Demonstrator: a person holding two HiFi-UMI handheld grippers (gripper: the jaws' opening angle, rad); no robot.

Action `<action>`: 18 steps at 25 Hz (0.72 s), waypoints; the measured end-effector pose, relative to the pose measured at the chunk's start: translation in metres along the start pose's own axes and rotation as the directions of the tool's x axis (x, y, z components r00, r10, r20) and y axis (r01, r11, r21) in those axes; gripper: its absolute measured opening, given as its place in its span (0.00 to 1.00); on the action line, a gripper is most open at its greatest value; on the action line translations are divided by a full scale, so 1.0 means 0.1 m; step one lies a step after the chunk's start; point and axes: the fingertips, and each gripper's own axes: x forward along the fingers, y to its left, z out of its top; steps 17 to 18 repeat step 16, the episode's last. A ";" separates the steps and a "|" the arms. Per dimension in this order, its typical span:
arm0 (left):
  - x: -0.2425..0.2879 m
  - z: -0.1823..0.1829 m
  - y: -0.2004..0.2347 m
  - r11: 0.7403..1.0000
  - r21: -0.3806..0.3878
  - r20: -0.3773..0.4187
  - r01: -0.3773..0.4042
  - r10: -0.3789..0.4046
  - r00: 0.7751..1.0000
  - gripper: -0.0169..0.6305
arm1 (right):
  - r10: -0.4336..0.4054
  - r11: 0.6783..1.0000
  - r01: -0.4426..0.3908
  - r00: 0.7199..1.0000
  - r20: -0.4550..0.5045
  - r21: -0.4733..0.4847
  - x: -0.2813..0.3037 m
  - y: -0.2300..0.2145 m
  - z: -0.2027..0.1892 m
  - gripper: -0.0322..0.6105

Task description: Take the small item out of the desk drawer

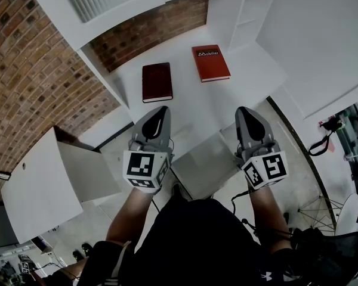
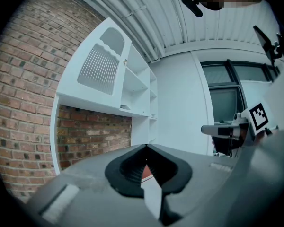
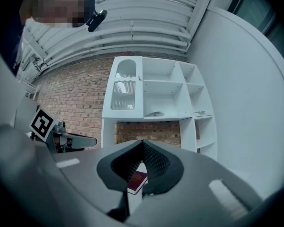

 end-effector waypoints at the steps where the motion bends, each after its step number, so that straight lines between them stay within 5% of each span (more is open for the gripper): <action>1: 0.00 -0.01 0.00 1.000 0.000 -0.001 0.000 0.000 1.000 0.03 | 0.000 1.000 0.000 1.000 -0.001 -0.001 0.00 0.00 0.00 0.05; 18: 0.00 -0.10 0.05 1.000 -0.008 -0.018 0.004 -0.004 1.000 0.03 | -0.007 1.000 0.007 1.000 -0.021 0.001 -0.02 0.05 -0.07 0.05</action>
